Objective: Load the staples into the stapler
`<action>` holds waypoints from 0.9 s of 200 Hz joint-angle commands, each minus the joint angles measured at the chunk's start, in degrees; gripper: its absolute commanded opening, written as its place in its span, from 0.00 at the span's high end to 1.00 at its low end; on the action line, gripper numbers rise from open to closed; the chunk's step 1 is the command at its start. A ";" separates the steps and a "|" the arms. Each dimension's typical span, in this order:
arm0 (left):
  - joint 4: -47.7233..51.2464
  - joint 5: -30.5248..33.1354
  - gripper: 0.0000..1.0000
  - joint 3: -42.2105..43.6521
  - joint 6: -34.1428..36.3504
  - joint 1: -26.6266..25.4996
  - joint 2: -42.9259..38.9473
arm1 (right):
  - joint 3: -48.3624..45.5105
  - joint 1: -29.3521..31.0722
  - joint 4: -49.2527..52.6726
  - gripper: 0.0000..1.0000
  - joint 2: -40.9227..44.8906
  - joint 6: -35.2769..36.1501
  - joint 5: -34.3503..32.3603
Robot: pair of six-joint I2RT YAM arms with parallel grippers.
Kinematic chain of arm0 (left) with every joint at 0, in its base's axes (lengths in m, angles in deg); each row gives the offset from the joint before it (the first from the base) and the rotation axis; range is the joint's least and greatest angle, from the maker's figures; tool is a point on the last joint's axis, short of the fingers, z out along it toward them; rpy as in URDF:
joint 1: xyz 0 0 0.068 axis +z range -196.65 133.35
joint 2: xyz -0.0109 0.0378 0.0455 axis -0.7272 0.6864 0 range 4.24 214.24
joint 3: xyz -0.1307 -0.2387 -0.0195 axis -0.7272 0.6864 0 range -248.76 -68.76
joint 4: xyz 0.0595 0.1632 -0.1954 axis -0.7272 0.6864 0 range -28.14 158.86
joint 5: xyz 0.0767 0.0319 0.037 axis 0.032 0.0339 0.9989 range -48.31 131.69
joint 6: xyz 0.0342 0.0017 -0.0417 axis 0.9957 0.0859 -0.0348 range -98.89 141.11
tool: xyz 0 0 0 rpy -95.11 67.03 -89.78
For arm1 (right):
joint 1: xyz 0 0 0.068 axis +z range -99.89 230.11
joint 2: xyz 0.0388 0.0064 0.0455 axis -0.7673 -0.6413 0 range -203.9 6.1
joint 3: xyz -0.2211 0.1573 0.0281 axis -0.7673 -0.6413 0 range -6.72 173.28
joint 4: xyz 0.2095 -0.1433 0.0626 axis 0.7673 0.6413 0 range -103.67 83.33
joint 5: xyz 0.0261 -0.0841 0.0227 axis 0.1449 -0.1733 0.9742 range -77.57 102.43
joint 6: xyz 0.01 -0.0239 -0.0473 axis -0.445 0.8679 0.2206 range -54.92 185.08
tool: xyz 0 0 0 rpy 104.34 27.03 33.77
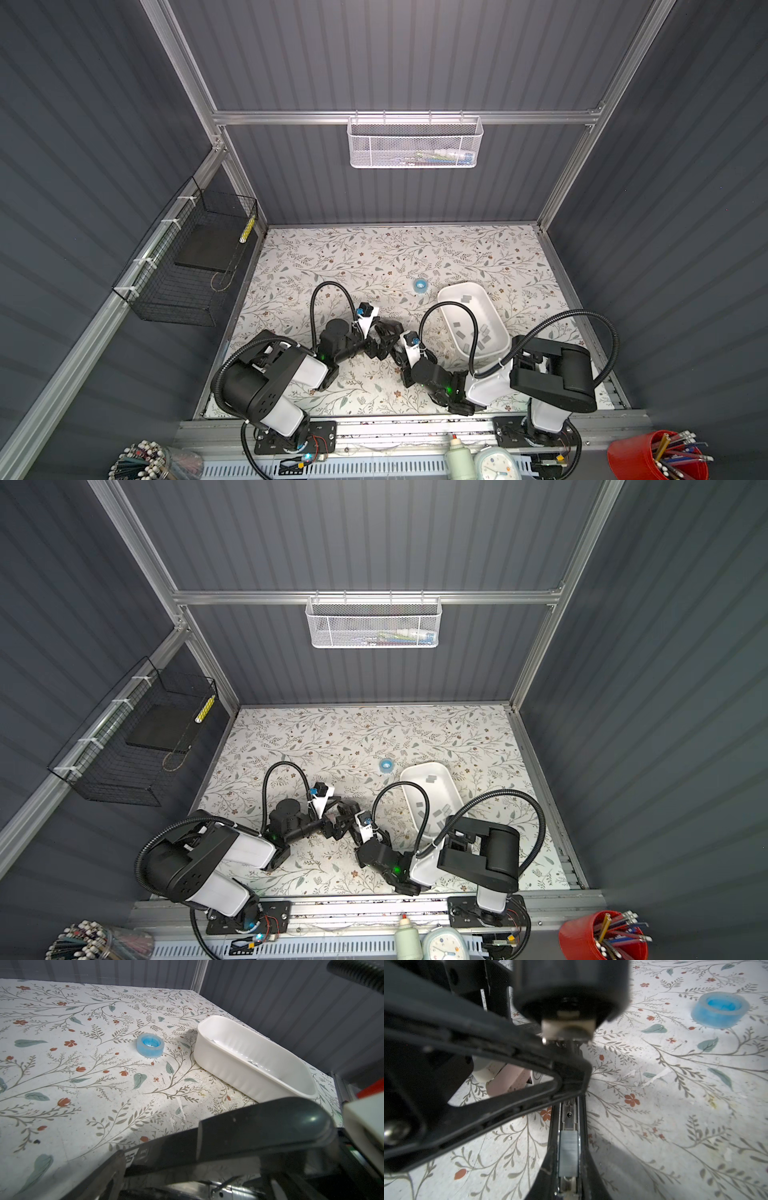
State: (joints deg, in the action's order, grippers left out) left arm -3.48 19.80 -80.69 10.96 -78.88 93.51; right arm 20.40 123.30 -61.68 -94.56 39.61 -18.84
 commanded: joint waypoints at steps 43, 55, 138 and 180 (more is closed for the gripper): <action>-20.00 -3.48 0.00 5.22 1.70 0.15 4.81 | -1.19 0.73 -2.43 0.94 -1.02 -0.10 -1.69; -22.35 -3.86 0.00 5.75 1.48 0.15 5.88 | -1.34 0.72 -2.56 0.94 -1.26 -0.27 -2.06; -18.57 -2.83 0.00 7.16 -0.21 0.19 -2.73 | -2.15 0.65 -2.94 0.92 -1.91 -0.83 -3.53; 5.68 2.19 0.00 4.91 1.01 0.19 -20.05 | -1.36 0.55 -1.05 0.92 -2.04 -1.24 -3.72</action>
State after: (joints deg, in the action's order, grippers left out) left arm -11.81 17.97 -74.37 11.12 -78.88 80.53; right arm 19.13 123.67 -65.13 -95.65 38.74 -21.09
